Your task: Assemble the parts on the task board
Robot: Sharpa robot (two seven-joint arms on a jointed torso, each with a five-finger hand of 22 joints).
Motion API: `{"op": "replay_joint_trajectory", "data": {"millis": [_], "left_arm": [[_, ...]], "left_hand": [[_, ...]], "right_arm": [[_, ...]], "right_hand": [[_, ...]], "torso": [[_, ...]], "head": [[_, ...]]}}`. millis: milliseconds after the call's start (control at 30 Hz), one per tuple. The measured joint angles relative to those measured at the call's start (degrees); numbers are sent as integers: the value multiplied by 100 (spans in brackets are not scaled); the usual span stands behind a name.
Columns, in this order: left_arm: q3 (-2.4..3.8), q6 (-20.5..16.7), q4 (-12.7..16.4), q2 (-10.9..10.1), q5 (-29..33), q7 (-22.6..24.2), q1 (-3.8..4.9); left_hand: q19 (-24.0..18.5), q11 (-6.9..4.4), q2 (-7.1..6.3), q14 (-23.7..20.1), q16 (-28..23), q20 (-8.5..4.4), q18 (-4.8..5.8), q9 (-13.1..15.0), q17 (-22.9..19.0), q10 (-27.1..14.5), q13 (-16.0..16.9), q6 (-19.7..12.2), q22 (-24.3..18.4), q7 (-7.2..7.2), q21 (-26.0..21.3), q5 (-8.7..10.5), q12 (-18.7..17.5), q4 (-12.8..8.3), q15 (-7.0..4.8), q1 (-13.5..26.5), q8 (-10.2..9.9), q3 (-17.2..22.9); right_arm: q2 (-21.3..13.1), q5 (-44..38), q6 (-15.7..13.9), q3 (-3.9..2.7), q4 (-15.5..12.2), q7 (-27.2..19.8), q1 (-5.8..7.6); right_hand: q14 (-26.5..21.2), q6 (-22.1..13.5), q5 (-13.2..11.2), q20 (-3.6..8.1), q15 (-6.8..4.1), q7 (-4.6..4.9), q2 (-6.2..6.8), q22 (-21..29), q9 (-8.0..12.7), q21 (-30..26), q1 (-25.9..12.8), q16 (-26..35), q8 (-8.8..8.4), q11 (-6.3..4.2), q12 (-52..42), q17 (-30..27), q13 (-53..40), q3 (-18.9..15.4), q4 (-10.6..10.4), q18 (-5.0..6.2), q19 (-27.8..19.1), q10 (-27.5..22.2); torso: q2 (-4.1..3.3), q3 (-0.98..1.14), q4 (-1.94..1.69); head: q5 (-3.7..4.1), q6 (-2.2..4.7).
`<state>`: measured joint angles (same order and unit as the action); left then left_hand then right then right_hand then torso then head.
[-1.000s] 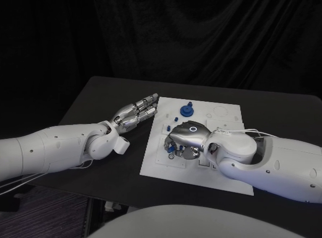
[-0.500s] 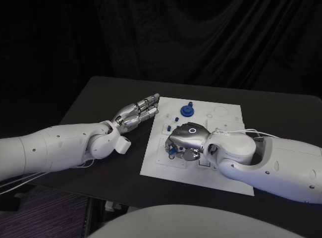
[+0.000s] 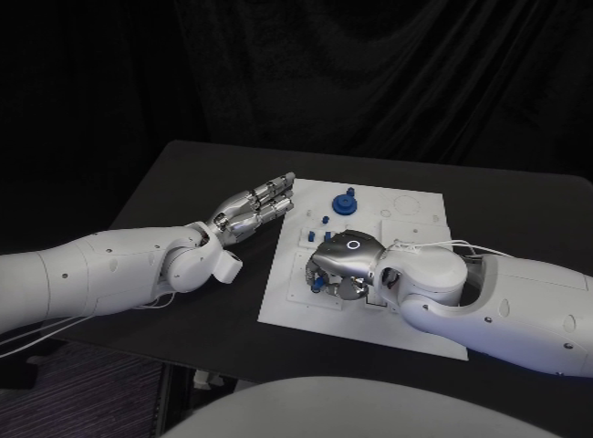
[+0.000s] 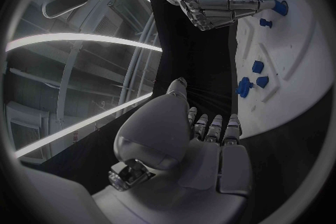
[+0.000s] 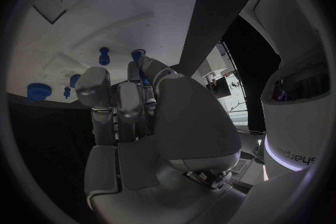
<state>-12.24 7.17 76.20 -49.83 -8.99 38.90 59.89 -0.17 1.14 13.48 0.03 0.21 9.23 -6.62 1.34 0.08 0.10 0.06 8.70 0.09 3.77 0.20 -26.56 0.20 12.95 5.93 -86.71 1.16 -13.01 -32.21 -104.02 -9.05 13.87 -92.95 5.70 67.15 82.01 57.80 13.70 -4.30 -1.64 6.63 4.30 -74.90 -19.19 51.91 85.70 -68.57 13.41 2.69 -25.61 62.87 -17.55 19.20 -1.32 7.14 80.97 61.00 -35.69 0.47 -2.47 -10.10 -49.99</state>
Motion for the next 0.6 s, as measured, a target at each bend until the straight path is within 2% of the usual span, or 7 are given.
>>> {"op": "replay_joint_trajectory", "data": {"millis": [167, 200, 500, 600], "left_arm": [[0, 7, -12, 0, 0, 0, -4], [0, 9, -14, 1, 0, 0, -5], [0, 22, -33, 26, 0, 0, -17], [0, 25, -40, 30, 0, 0, -22]], "left_hand": [[0, 0, 0, 0, 0, 0, 0, 0, -3, 0, 1, 0, 0, 0, 0, 0, 0, 0, 0, 0, 0, 0], [0, 0, 0, 0, 0, 0, 0, 0, -3, 0, 1, 0, 0, 0, 0, 0, 0, 0, 0, 0, 0, 0], [0, 20, 0, 0, 0, 0, 0, 0, -3, -21, 2, -20, 1, -20, 0, 0, 0, 0, 0, 0, 0, 0], [0, 20, 0, 0, 0, 0, 0, -1, -3, -21, 3, -20, 1, -20, 0, 0, 0, 0, 0, 0, 0, 0]], "right_arm": [[5, -1, 10, -4, 3, 0, -21], [5, -1, 11, -5, 5, 0, -24], [34, -2, 30, 0, 69, 0, -65], [46, -3, 30, -7, 90, 0, -74]], "right_hand": [[0, -1, 0, 0, 0, -1, 0, 0, -44, 0, 0, 0, 0, 0, 2, 0, -6, 0, 0, 0, 0, 0], [0, -1, 0, 0, 0, -1, 0, 0, -110, 0, 0, 0, 0, 0, 2, 0, -6, 0, 0, 0, 0, 0], [0, -13, -26, 0, 0, -9, 0, 0, -117, -45, 0, 0, -1, 1, 3, -43, -11, 0, 0, 0, 0, 1], [-24, -55, -26, -2, 24, 31, 0, 0, -124, -87, -1, 27, -16, 32, 35, -56, -21, 0, 0, 0, -1, -30]], "torso": [[-1, 1, -3], [-2, 0, -2], [-5, -2, -8], [-5, -4, -6]], "head": [[-9, 0], [-10, 0], [13, 0], [4, 0]]}}
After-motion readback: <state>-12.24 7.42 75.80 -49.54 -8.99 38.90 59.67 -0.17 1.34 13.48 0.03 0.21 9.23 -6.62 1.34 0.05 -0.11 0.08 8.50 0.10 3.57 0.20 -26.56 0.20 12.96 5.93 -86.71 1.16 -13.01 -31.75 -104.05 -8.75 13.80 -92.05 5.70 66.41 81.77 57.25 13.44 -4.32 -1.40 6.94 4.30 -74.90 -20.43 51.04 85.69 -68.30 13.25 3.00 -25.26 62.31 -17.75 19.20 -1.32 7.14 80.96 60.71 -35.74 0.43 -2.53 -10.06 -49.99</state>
